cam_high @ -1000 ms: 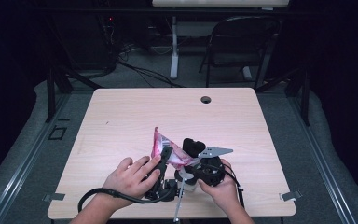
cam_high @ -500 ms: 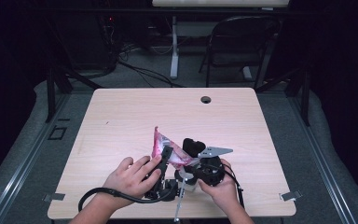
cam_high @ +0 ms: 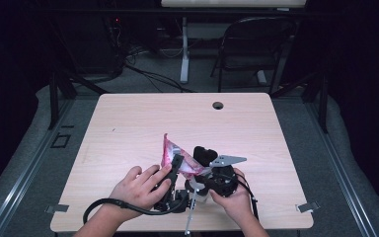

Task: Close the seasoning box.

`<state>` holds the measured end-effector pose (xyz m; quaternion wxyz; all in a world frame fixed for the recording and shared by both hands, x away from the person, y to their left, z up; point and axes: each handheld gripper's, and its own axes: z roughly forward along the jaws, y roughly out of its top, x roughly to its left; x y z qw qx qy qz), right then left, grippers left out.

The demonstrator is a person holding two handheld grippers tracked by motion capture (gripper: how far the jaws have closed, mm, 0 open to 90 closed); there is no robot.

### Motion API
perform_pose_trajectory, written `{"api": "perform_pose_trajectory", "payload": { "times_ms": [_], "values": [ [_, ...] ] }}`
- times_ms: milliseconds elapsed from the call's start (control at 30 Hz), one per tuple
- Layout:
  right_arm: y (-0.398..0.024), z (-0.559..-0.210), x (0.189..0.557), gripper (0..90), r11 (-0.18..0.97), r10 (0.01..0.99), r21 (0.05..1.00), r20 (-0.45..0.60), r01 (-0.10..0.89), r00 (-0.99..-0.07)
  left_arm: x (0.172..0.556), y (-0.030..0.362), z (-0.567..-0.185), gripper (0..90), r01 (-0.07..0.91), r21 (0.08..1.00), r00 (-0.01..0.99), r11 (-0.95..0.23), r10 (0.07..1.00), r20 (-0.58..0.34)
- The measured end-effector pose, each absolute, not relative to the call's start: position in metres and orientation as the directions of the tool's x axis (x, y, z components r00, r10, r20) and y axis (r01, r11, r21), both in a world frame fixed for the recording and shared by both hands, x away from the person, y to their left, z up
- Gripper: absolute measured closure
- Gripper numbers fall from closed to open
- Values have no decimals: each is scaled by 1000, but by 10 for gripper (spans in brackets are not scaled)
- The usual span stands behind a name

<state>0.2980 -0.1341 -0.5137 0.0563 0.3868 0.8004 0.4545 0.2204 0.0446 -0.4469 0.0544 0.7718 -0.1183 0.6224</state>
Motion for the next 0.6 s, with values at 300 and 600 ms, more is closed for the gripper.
{"api": "perform_pose_trajectory", "payload": {
  "times_ms": [300,600],
  "values": [
    [-134,-514,298,900,280,673,774,264,568,-691,220,44,-446,760,-256,-64,188,-965,-114,976],
    [-134,-514,298,900,281,673,773,264,568,-691,220,44,-447,760,-252,-59,197,-966,-111,974]
  ]
}}
